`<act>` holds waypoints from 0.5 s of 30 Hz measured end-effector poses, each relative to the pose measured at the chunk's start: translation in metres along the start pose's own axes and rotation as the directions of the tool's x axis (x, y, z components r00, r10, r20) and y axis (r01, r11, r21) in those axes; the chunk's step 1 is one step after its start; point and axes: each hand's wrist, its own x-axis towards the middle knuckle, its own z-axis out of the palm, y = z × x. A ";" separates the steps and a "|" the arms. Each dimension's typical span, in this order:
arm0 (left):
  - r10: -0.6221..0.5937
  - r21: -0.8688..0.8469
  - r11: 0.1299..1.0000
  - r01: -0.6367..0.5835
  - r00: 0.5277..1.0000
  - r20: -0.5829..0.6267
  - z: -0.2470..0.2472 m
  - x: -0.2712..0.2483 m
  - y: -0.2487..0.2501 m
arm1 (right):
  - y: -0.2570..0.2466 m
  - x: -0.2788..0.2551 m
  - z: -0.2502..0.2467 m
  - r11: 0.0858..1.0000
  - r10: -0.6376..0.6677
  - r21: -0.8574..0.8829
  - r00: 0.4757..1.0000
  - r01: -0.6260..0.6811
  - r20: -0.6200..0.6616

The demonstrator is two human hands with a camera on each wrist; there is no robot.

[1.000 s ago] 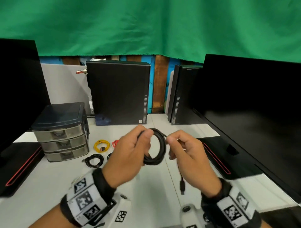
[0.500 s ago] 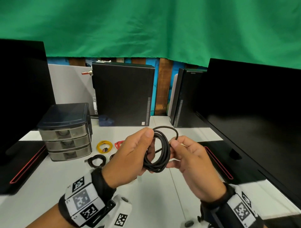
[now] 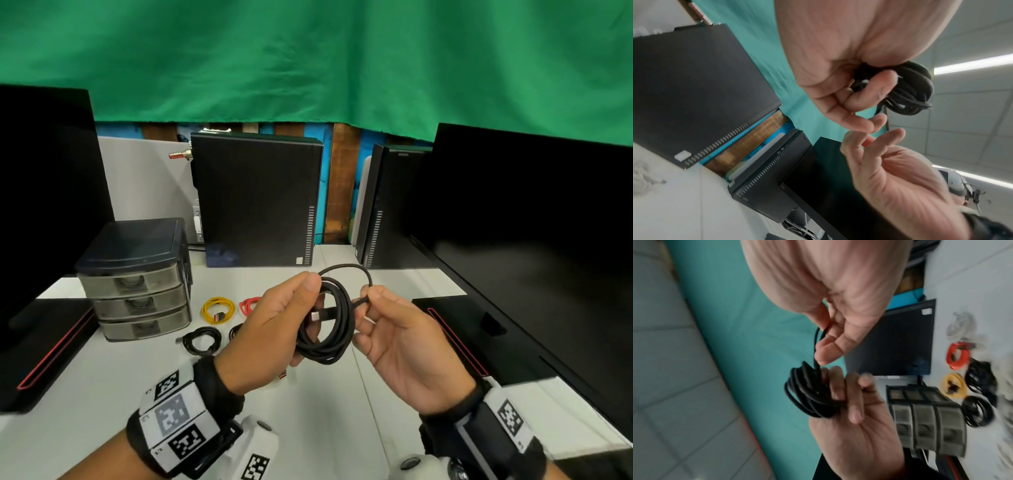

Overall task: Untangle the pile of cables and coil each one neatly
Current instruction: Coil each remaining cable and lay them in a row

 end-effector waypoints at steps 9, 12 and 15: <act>0.211 0.227 0.954 -0.195 0.976 -0.049 -0.003 0.003 -0.004 | 0.024 -0.007 0.002 0.972 0.122 -0.218 0.977 -0.082 0.174; 0.270 0.399 0.896 -0.195 0.953 -0.140 -0.009 0.006 -0.006 | 0.017 -0.006 0.000 0.981 0.151 -0.157 0.962 -0.116 0.229; 0.406 0.650 0.713 -0.264 0.911 -0.075 -0.008 0.003 -0.010 | 0.019 -0.008 0.005 0.973 0.168 -0.193 0.964 -0.129 0.203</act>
